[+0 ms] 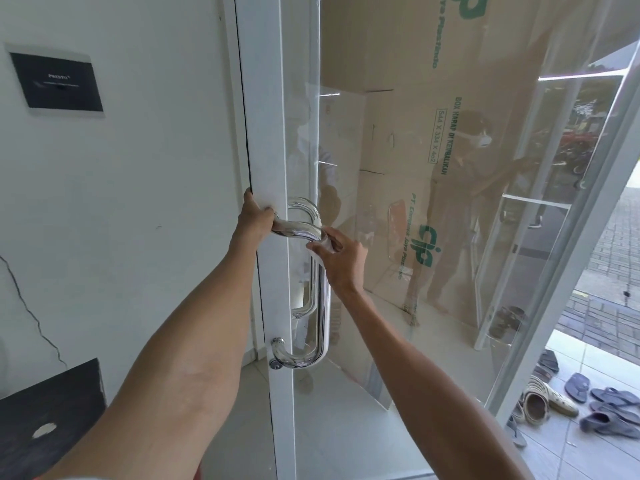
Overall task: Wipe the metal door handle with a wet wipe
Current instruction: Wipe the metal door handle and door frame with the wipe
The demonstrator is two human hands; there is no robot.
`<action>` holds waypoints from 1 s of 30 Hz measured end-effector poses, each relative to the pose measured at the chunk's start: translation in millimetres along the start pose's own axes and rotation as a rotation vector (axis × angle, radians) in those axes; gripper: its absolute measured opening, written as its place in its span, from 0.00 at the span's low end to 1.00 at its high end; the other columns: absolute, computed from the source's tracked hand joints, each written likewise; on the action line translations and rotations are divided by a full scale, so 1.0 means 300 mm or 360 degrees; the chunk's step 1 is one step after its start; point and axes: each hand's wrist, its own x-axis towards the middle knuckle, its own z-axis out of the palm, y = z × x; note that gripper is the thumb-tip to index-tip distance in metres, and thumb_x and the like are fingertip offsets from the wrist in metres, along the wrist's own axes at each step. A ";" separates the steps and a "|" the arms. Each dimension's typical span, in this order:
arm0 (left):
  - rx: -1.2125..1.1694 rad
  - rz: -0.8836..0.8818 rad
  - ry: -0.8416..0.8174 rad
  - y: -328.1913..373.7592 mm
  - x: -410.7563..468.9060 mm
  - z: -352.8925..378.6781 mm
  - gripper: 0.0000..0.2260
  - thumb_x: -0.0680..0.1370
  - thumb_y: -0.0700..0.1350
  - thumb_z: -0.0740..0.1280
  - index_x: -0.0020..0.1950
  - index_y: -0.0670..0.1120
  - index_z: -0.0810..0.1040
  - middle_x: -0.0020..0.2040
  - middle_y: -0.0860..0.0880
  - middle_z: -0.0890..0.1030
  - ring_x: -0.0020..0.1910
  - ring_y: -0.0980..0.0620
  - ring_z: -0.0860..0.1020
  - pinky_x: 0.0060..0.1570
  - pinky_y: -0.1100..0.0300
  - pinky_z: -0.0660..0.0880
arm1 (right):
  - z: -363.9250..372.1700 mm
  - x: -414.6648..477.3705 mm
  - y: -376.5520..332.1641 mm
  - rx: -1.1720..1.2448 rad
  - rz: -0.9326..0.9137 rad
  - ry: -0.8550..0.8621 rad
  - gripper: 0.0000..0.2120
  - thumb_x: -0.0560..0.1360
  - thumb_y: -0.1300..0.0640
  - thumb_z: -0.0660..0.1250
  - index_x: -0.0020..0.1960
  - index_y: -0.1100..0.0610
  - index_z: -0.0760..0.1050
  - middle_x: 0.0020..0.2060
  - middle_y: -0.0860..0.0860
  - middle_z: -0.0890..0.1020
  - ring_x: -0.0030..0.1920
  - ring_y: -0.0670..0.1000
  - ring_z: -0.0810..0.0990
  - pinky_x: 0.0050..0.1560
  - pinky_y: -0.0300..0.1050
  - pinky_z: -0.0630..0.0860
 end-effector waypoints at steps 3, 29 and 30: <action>0.0009 0.0004 0.0013 0.006 -0.003 0.004 0.30 0.75 0.41 0.61 0.76 0.48 0.57 0.68 0.45 0.74 0.65 0.43 0.74 0.67 0.47 0.70 | -0.013 0.028 -0.030 -0.0118 -0.0096 -0.0126 0.22 0.63 0.56 0.81 0.56 0.58 0.83 0.41 0.50 0.86 0.38 0.46 0.81 0.48 0.42 0.80; 0.0485 0.0294 0.0249 0.030 -0.140 -0.045 0.27 0.77 0.50 0.66 0.73 0.43 0.63 0.67 0.40 0.72 0.63 0.40 0.73 0.57 0.51 0.71 | 0.000 0.086 -0.201 -0.0392 -0.0350 -0.0672 0.38 0.60 0.43 0.80 0.67 0.51 0.74 0.57 0.51 0.82 0.57 0.47 0.80 0.59 0.41 0.75; 0.0524 0.0367 0.0307 0.026 -0.157 -0.046 0.26 0.78 0.50 0.65 0.74 0.44 0.63 0.68 0.40 0.70 0.64 0.41 0.72 0.58 0.50 0.71 | -0.013 0.082 -0.194 -0.0362 -0.0334 -0.0645 0.37 0.61 0.42 0.80 0.66 0.51 0.74 0.57 0.50 0.82 0.57 0.47 0.80 0.59 0.40 0.75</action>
